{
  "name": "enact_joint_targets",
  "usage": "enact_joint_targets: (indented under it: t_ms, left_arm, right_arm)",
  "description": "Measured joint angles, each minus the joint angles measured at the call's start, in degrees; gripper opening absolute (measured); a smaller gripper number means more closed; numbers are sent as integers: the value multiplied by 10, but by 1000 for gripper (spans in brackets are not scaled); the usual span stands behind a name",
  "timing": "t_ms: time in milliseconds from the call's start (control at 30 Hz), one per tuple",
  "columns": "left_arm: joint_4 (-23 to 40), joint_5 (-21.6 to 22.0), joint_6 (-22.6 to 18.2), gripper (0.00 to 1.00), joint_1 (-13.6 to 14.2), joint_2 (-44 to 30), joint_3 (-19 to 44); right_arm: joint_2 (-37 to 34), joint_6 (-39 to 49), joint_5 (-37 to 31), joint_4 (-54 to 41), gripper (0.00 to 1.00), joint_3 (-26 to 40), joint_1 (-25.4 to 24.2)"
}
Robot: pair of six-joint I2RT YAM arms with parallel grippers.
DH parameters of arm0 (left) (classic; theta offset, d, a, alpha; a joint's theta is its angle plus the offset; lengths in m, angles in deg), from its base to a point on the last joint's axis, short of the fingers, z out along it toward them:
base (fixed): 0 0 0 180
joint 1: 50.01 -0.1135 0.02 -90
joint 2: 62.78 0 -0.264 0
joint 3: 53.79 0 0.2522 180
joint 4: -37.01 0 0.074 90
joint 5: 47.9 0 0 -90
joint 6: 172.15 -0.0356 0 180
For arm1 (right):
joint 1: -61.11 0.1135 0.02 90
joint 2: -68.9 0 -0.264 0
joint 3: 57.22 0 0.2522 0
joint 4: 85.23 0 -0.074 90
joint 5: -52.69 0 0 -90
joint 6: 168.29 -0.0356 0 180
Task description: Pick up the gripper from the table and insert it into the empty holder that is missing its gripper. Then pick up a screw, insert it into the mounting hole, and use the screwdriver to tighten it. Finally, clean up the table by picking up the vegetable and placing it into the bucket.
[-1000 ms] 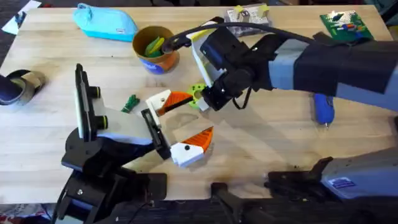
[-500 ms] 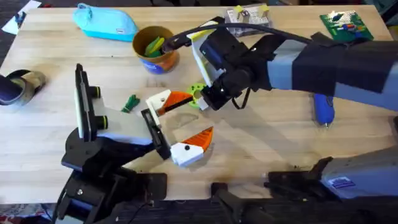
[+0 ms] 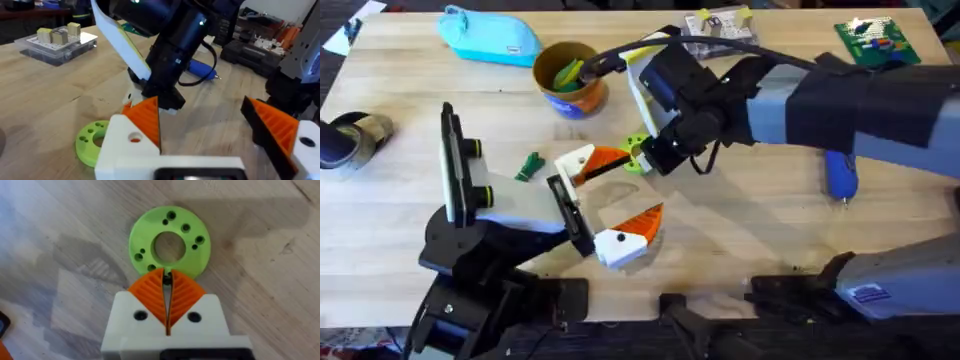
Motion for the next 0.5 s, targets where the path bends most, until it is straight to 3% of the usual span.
enact_joint_targets:
  t_ms: [333, 500]
  left_arm:
    - [0, 0, 0, 989, 0, 0, 0]
    - [0, 0, 0, 989, 0, 0, 0]
  right_arm:
    - [-1, 0, 3, -5, 7, 3, -5]
    - [-1, 0, 4, -68, 7, 32, -28]
